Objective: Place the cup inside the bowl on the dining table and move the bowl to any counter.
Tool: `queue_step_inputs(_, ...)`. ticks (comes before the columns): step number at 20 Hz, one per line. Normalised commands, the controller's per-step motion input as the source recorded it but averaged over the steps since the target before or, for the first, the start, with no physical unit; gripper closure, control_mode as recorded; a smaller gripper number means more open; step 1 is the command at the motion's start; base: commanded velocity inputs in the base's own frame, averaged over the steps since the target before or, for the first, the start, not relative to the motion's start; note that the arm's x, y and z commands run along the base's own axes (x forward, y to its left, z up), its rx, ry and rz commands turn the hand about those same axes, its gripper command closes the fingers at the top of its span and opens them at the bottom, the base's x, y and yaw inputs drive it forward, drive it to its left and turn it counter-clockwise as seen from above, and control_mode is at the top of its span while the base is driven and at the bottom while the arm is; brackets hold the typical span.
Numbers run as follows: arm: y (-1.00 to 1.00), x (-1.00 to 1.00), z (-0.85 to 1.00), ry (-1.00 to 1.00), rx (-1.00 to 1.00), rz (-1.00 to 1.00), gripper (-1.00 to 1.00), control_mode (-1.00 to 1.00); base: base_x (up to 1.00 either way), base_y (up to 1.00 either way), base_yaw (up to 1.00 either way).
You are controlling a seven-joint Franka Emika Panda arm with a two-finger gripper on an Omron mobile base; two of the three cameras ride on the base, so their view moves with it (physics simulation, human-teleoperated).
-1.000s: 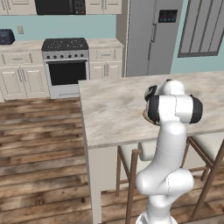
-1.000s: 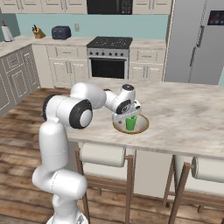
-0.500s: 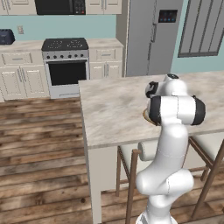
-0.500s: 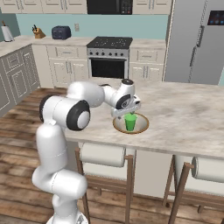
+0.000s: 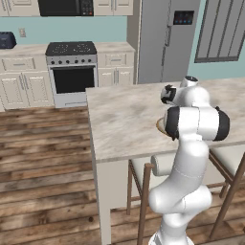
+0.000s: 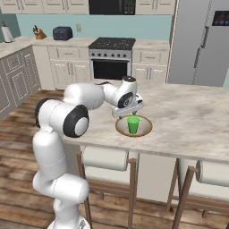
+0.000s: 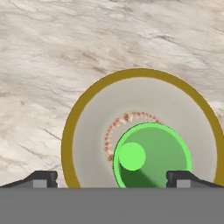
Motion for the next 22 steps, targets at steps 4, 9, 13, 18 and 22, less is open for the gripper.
queue_step_inputs(4,0.06,-0.34,0.01,0.0,0.0,-0.07,-1.0,-1.0,0.0,0.0,0.0)
queue_step_inputs(9,0.0,-0.22,0.0,0.0,0.0,-0.17,-1.0,-1.0,0.0,0.0,0.0)
queue_step_inputs(13,0.0,-0.04,0.05,0.0,0.0,-0.23,-1.0,-1.0,0.0,0.0,0.0)
queue_step_inputs(18,-0.07,0.01,0.01,0.0,0.01,-0.29,-1.0,-1.0,0.0,0.0,0.0)
queue_step_inputs(22,-0.32,0.04,0.0,0.0,0.08,-0.34,-1.0,-1.0,0.0,0.0,0.0)
